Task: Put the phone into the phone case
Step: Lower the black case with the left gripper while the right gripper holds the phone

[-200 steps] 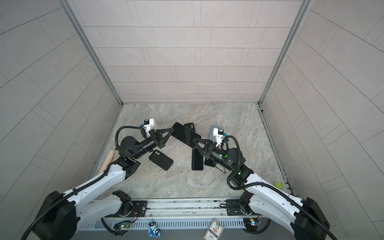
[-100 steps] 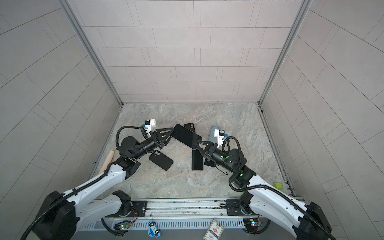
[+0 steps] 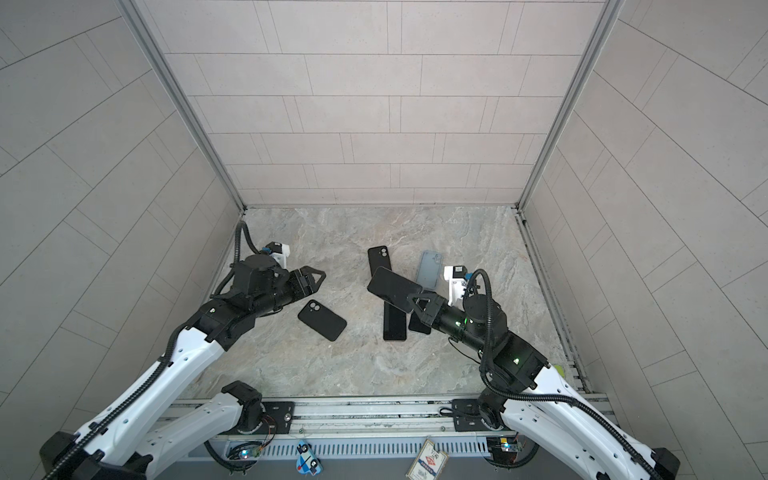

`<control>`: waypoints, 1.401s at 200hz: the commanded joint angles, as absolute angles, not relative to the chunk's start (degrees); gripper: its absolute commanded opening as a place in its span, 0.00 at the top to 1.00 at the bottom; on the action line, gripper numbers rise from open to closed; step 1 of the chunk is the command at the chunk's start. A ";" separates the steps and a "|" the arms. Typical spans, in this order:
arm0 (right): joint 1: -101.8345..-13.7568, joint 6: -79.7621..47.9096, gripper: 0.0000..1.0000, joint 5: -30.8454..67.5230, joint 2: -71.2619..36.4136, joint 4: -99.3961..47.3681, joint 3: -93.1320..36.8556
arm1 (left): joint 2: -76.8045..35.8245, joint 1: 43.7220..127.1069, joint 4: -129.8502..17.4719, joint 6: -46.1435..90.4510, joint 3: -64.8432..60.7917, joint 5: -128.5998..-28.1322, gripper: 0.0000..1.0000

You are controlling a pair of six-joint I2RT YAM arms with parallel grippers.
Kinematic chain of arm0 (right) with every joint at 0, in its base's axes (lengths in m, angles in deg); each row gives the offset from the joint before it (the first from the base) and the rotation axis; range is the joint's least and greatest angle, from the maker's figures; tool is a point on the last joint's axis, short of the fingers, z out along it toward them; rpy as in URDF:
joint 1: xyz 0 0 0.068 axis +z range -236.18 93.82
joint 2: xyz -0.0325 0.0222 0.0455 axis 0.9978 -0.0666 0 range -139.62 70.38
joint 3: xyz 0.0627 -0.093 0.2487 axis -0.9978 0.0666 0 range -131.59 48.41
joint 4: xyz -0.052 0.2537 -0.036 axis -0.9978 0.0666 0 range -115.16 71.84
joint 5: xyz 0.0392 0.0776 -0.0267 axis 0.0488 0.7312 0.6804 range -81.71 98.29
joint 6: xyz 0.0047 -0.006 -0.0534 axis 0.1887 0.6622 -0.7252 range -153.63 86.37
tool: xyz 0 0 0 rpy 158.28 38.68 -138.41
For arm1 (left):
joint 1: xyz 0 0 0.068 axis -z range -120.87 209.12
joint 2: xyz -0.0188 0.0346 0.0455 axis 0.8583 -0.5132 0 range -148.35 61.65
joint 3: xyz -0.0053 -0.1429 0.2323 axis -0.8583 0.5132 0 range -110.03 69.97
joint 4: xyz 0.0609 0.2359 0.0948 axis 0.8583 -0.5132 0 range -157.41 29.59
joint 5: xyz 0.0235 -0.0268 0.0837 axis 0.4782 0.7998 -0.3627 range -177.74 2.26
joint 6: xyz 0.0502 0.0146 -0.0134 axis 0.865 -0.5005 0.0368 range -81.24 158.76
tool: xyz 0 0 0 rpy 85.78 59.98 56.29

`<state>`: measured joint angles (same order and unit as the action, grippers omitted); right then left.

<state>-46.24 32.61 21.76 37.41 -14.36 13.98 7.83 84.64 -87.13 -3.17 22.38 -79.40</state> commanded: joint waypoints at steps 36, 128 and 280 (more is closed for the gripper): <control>-46.45 29.06 1.00 19.14 39.38 -10.39 16.75 | -0.07 84.53 -96.83 7.78 28.09 -99.19 0.50; -46.96 27.64 1.00 22.35 37.07 -10.55 13.76 | -26.89 80.83 -93.91 11.22 16.56 -97.50 0.68; -52.07 26.38 1.00 27.45 39.37 -8.07 11.83 | -29.02 77.49 -91.52 12.12 17.98 -81.40 0.63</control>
<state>-51.74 26.54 26.98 36.53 -6.44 12.30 -32.89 77.76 -93.21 12.35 15.76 -87.18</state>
